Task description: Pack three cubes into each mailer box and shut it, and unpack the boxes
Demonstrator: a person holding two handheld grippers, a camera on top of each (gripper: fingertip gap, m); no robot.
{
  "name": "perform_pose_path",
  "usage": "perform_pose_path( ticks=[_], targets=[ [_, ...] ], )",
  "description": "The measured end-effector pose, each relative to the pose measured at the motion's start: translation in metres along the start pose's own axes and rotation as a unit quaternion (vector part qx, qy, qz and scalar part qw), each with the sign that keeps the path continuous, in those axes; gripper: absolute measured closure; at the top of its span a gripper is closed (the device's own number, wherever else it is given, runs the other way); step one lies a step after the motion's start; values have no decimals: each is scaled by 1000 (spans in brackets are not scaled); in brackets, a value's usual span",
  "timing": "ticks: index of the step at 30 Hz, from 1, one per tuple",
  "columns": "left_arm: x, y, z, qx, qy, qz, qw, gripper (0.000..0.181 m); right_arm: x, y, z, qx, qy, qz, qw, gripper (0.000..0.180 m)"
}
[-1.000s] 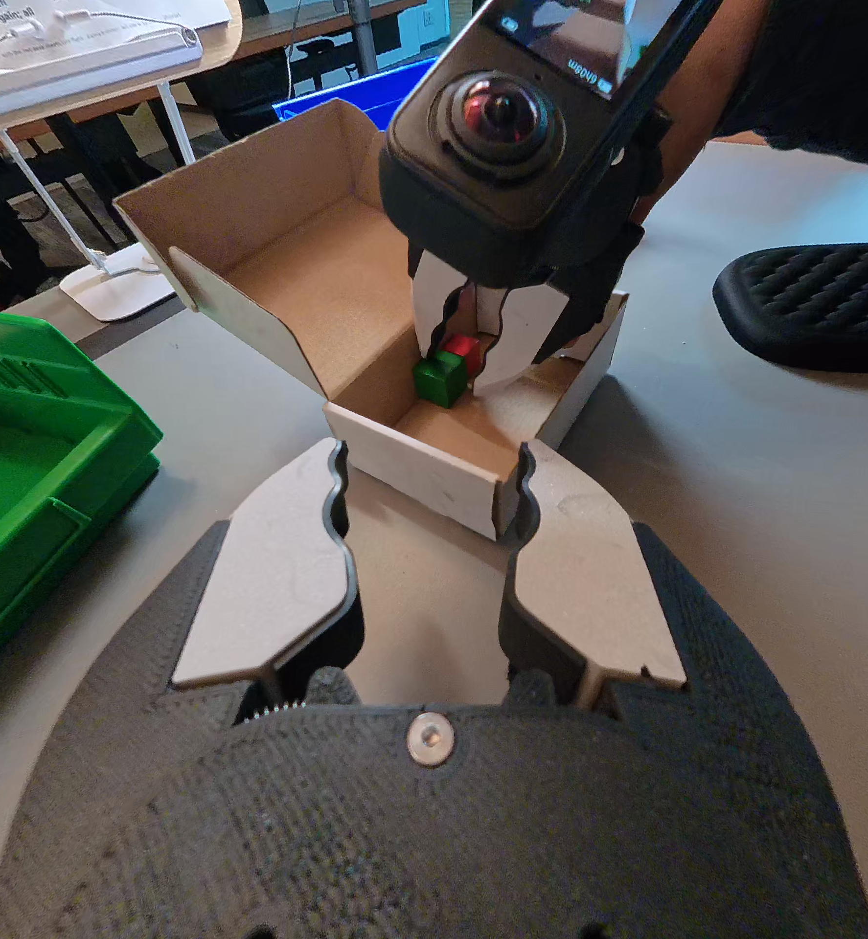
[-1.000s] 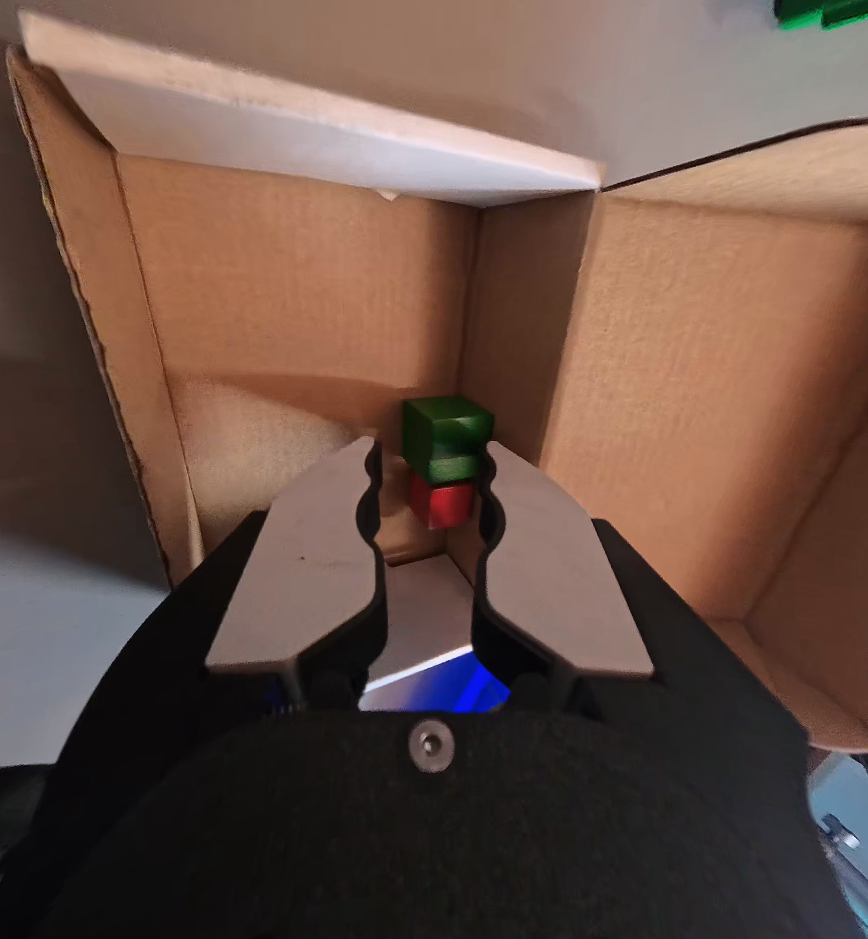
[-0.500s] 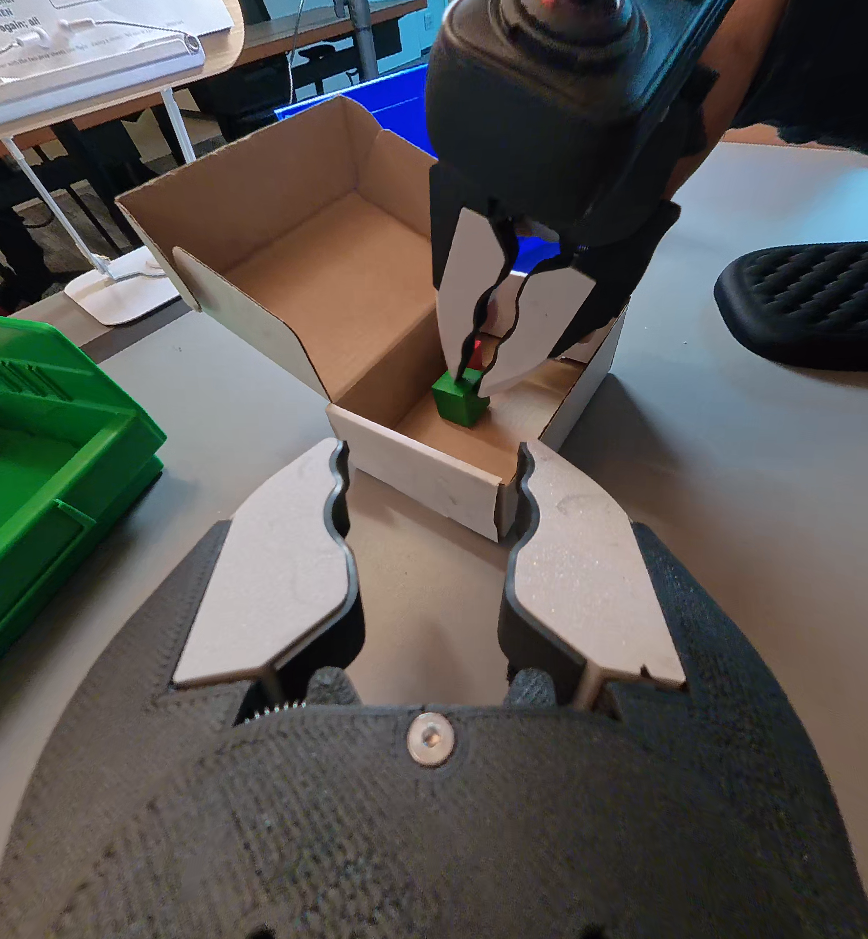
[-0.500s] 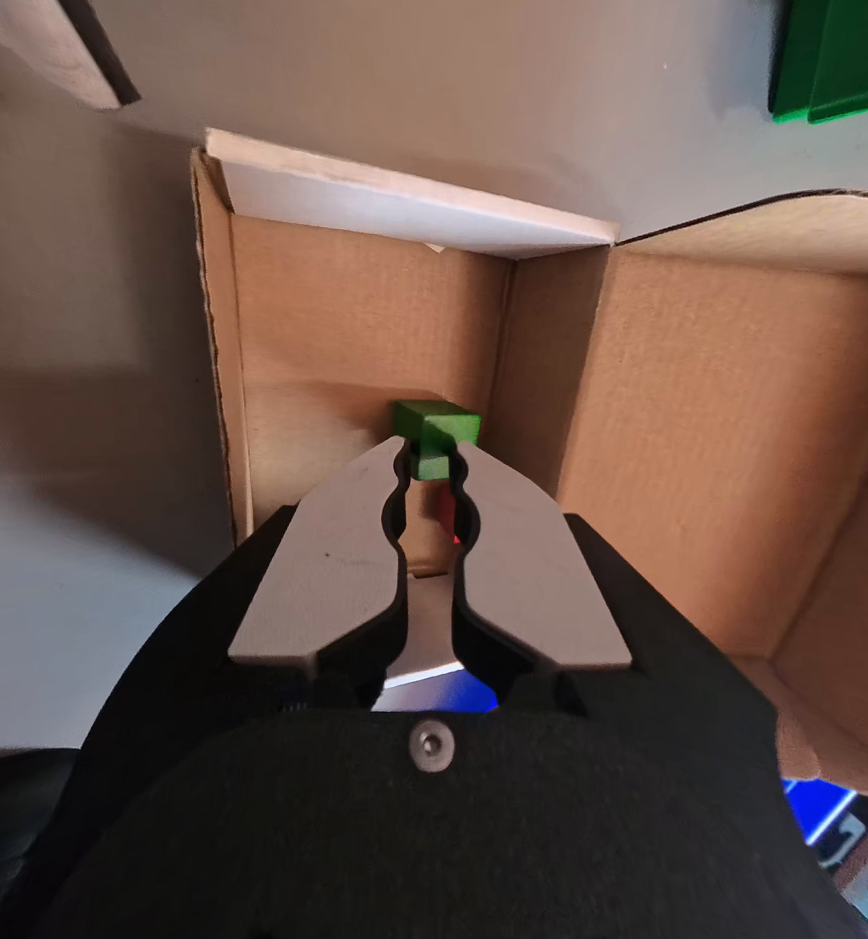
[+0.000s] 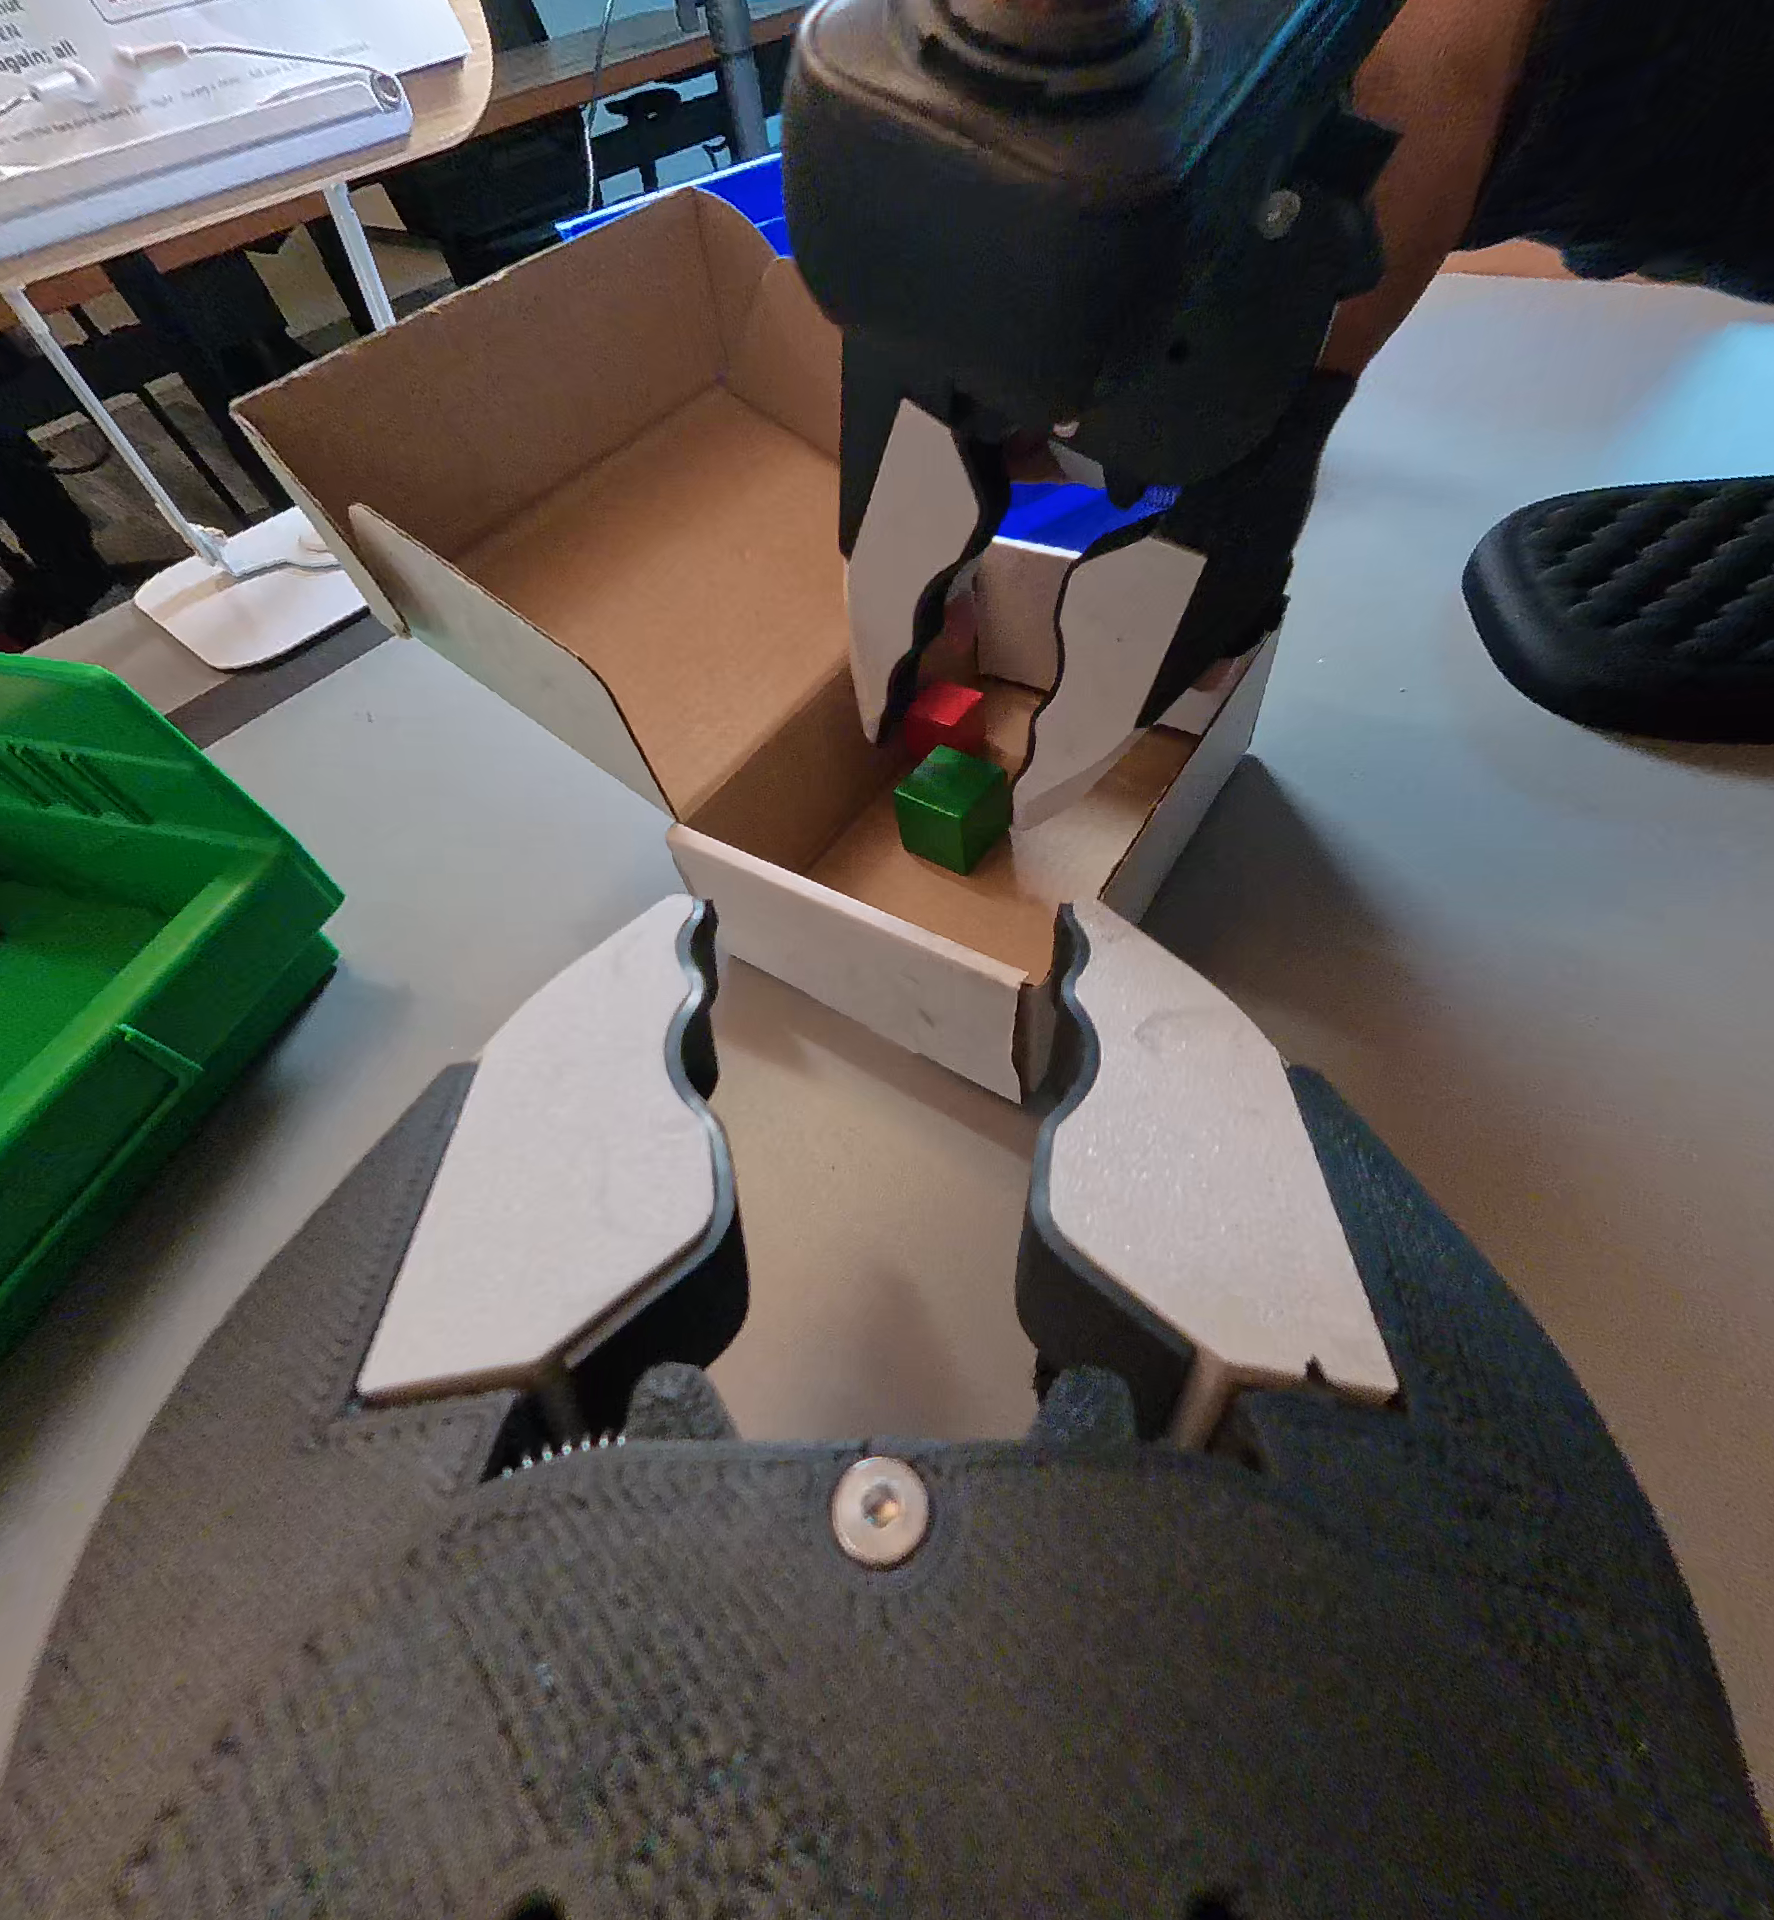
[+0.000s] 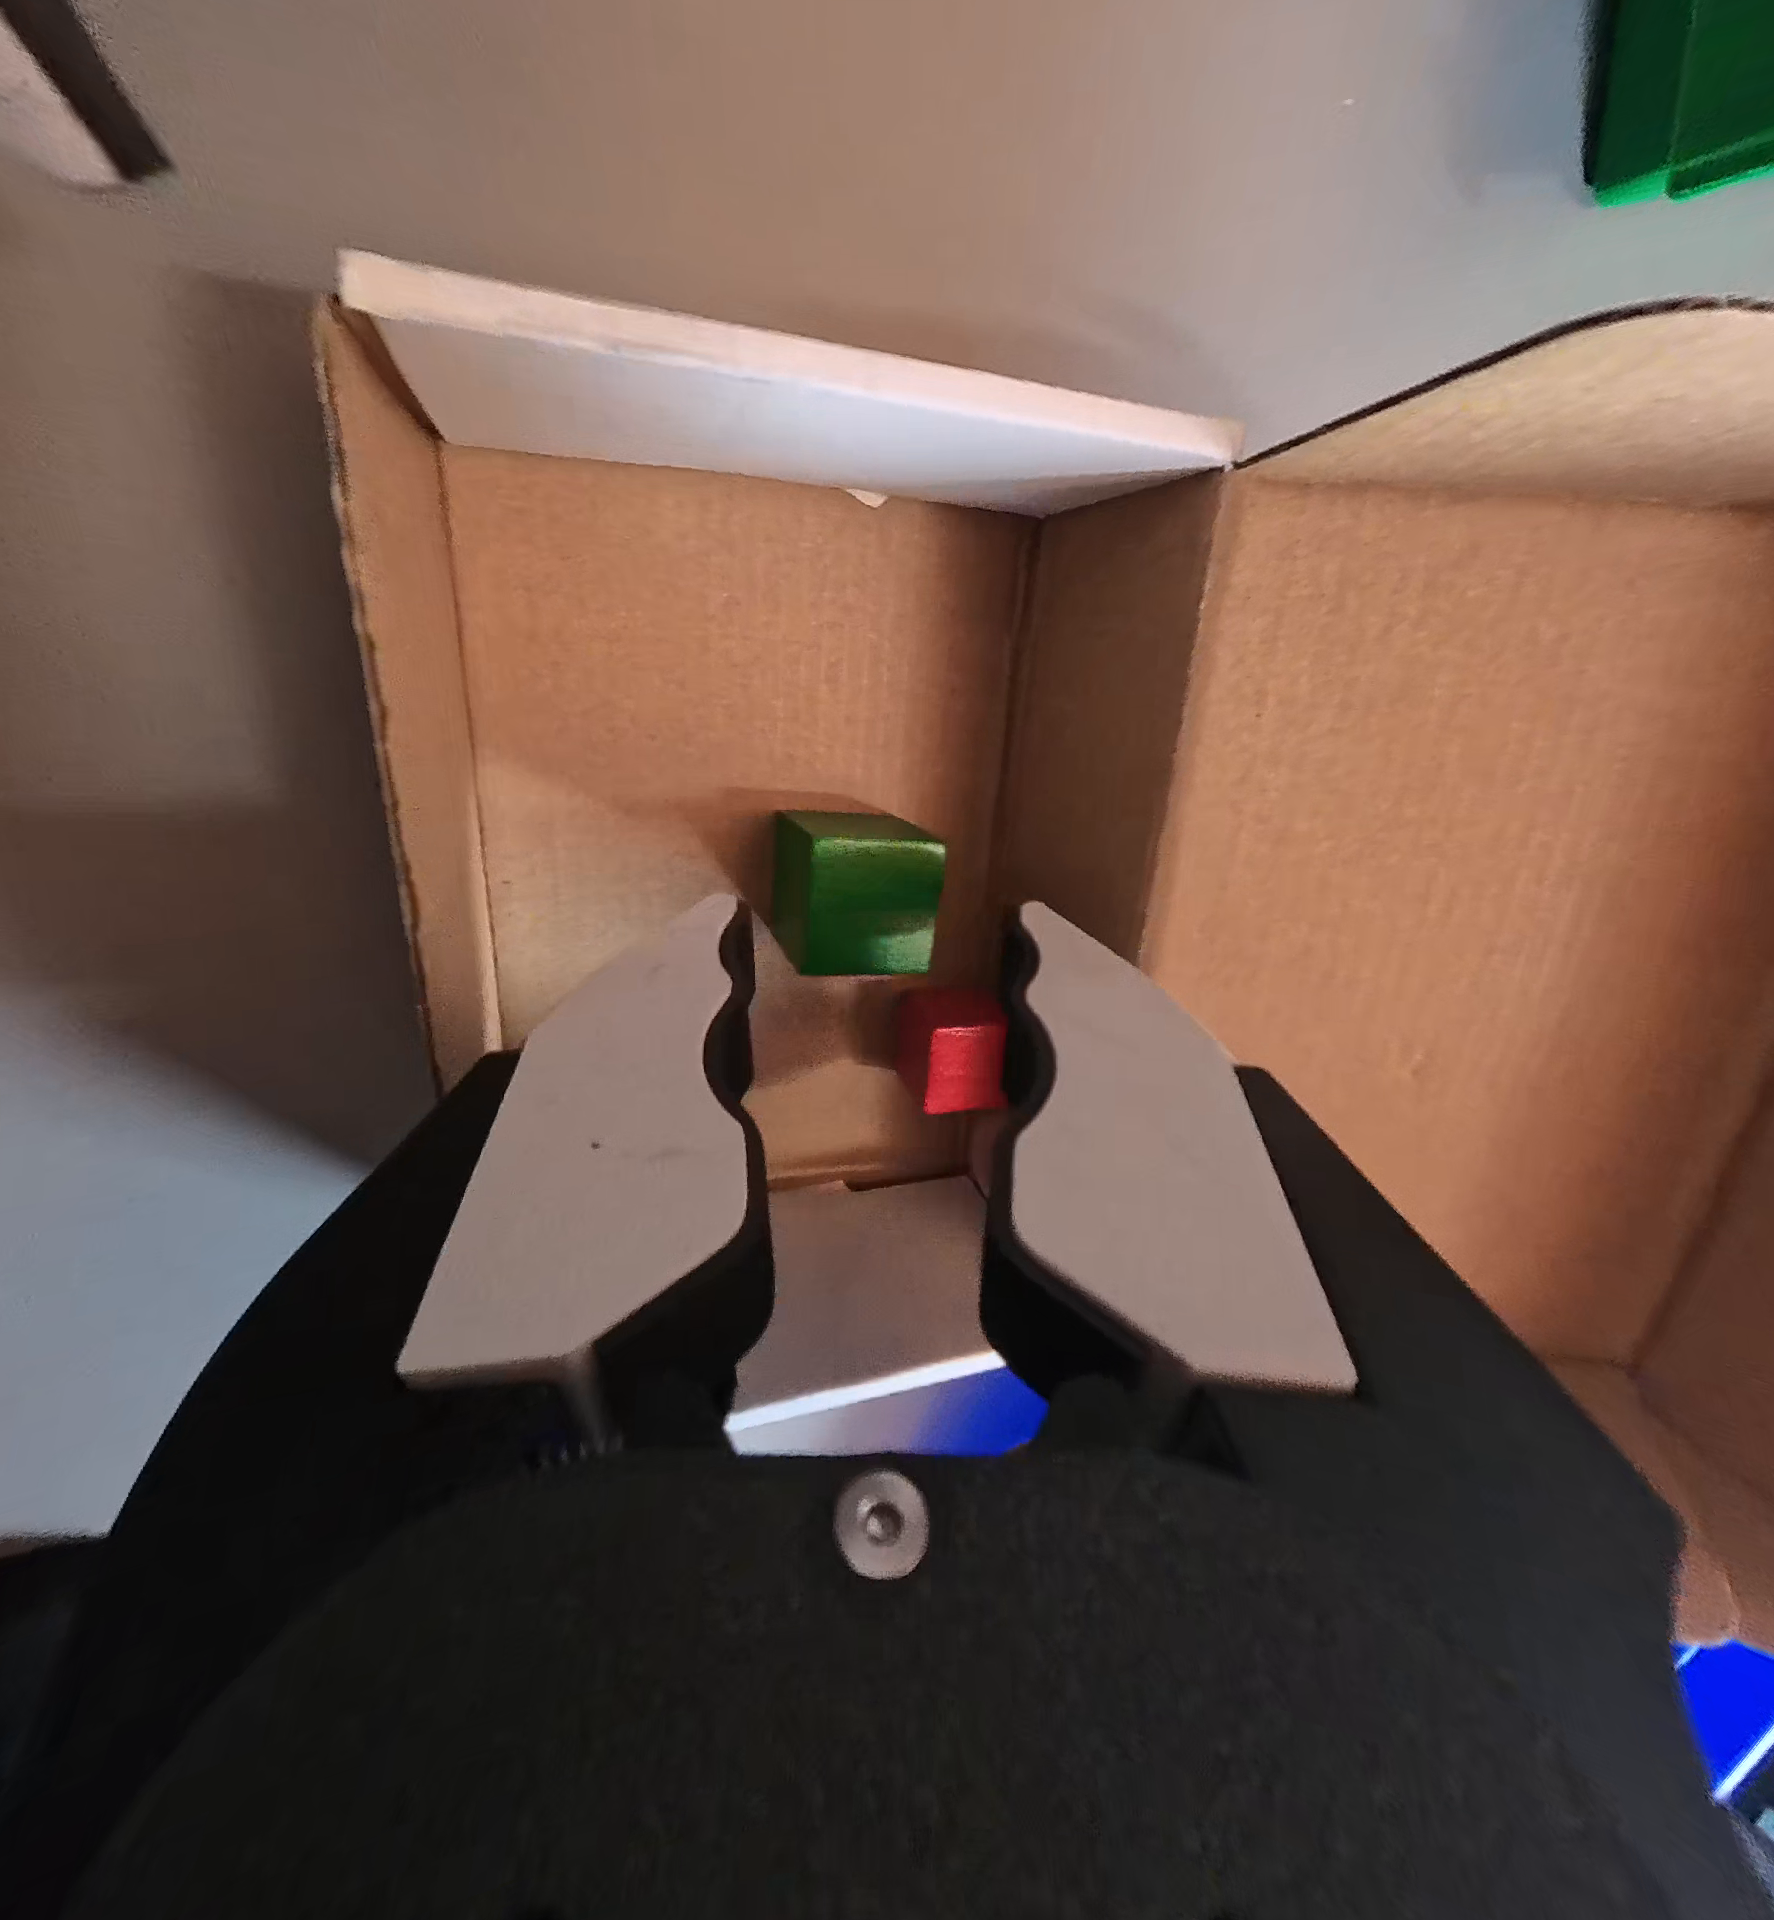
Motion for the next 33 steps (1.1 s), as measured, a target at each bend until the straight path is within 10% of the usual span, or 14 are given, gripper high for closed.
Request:
perform_pose_path(
  ticks=[16, 33],
  targets=[
    [0, 0, -1, 1, 1, -1, 1000, 120, 1, 1, -4, -25, -23, 10, 999, 152],
    [1, 0, 0, -1, 5, -2, 1000, 121, 28, -42, -95, 74, -43, 38, 996, 152]
  ],
)
Point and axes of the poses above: each gripper's, where its closed fingertips meet, z out along the fingers, x out of its underside, y = z × x across the jaws, the point moved 8 cm from there along -z, back along the fingers, and after that the axes turned 10 degrees about x, right-handed, at the moved point
